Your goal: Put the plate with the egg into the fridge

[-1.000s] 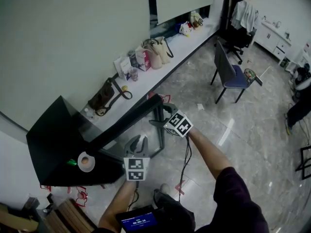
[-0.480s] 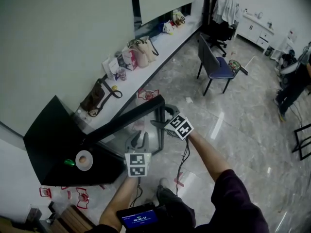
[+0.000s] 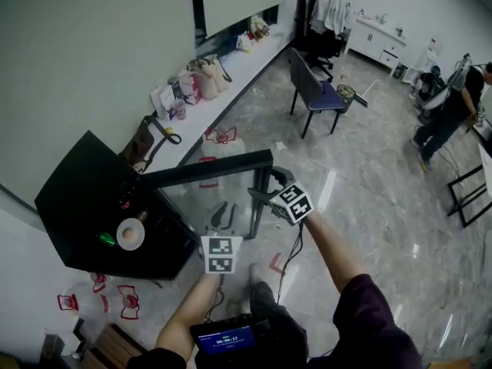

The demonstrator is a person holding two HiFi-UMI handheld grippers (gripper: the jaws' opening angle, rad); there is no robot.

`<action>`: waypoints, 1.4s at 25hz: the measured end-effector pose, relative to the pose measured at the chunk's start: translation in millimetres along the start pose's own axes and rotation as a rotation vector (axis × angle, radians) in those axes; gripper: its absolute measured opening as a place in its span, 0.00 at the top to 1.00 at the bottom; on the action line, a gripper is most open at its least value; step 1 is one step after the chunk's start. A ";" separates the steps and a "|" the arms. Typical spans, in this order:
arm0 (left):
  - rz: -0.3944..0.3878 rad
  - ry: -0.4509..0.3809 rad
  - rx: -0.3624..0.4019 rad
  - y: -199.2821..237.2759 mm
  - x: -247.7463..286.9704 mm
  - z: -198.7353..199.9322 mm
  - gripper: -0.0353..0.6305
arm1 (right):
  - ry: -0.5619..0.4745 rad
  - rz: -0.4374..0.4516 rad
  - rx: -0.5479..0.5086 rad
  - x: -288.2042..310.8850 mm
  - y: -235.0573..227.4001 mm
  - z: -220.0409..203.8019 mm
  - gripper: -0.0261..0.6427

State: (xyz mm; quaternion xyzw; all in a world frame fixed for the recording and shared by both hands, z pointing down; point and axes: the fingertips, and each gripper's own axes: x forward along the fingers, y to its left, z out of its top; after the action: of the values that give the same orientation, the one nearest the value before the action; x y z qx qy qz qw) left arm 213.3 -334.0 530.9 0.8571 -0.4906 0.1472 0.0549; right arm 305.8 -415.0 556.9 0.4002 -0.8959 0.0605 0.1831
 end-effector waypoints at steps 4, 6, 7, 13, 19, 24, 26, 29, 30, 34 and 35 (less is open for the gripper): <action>0.007 0.000 -0.021 -16.4 -41.1 -12.3 0.89 | -0.019 -0.016 0.028 -39.0 38.6 -8.7 0.41; 0.015 -0.003 -0.035 -28.2 -58.9 -18.4 0.88 | -0.041 -0.009 0.043 -58.1 57.8 -12.7 0.41; 0.021 -0.003 -0.043 -33.9 -67.0 -22.0 0.89 | -0.054 -0.003 0.050 -66.6 68.1 -14.9 0.41; 0.102 -0.010 -0.091 -61.6 -114.2 -40.5 0.89 | -0.127 0.095 0.049 -108.3 135.5 -26.4 0.41; 0.244 0.010 -0.139 -85.9 -165.7 -63.7 0.89 | -0.123 0.308 -0.020 -138.2 205.7 -35.2 0.41; 0.363 0.018 -0.135 -88.2 -220.4 -76.3 0.89 | -0.119 0.490 -0.071 -153.5 268.3 -38.4 0.41; 0.414 0.026 -0.134 -83.7 -244.3 -83.5 0.89 | -0.124 0.552 -0.091 -156.2 294.6 -41.3 0.41; 0.494 0.034 -0.148 -70.2 -279.0 -95.2 0.89 | -0.112 0.630 -0.112 -157.3 331.1 -48.5 0.41; 0.518 0.036 -0.152 -64.4 -290.1 -98.7 0.89 | -0.114 0.653 -0.107 -158.0 342.7 -48.0 0.41; 0.600 0.023 -0.170 -43.9 -328.4 -106.8 0.89 | -0.178 0.714 -0.031 -159.0 380.7 -31.0 0.44; 0.614 0.013 -0.165 -39.7 -335.9 -106.1 0.89 | -0.196 0.719 -0.020 -158.1 388.1 -25.1 0.51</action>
State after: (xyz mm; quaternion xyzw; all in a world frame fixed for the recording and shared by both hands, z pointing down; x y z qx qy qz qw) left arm 66.6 -11.2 531.0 0.6608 -0.7362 0.1223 0.0804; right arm 122.7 -37.8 535.4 0.0622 -0.9931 0.0736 0.0676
